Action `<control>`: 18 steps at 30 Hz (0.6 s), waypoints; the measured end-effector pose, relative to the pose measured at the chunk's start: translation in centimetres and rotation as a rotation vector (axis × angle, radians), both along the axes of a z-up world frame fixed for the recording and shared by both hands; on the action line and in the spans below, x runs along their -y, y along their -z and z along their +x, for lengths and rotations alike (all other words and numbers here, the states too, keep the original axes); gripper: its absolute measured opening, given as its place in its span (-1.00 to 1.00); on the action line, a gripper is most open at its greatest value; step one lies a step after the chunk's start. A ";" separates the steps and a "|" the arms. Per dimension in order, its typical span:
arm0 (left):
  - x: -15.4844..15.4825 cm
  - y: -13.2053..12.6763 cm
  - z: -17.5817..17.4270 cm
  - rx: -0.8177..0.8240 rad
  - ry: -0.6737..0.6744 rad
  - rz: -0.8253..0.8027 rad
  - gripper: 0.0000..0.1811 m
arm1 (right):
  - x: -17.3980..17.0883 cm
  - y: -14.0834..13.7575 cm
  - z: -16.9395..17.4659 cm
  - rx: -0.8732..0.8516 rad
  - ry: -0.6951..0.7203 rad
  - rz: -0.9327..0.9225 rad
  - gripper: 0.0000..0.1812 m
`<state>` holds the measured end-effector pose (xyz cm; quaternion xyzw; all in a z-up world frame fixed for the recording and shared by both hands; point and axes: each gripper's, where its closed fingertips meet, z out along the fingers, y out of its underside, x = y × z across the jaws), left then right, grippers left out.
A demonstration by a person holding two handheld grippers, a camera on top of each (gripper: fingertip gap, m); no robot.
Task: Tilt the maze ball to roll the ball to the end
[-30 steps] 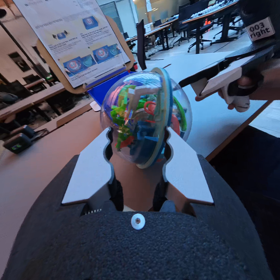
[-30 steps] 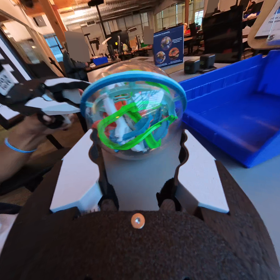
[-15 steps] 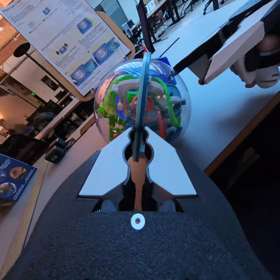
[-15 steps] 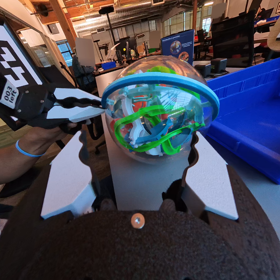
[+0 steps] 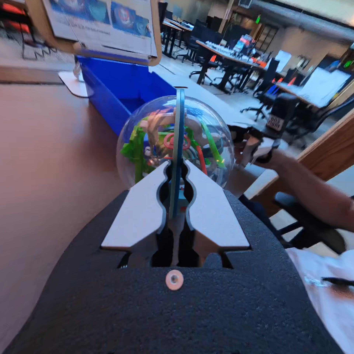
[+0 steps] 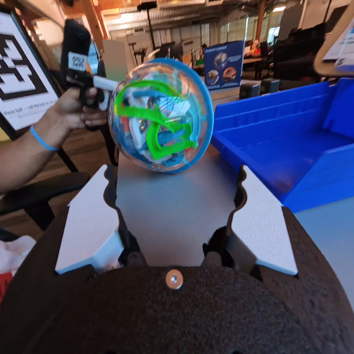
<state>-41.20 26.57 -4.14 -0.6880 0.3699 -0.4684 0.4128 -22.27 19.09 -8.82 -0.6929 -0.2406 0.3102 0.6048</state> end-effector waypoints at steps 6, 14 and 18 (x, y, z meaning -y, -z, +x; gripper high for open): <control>-3.0 1.8 -2.6 0.197 0.085 -0.271 -0.93 | -1.1 1.8 -4.4 0.233 -0.068 0.017 0.46; -6.8 3.3 -3.1 0.218 0.120 -0.390 -0.93 | -5.7 3.9 -9.0 0.356 -0.123 -0.028 0.61; -7.4 3.9 -3.0 0.237 0.186 -0.409 -0.92 | -8.2 4.1 -10.5 0.307 -0.114 -0.078 0.63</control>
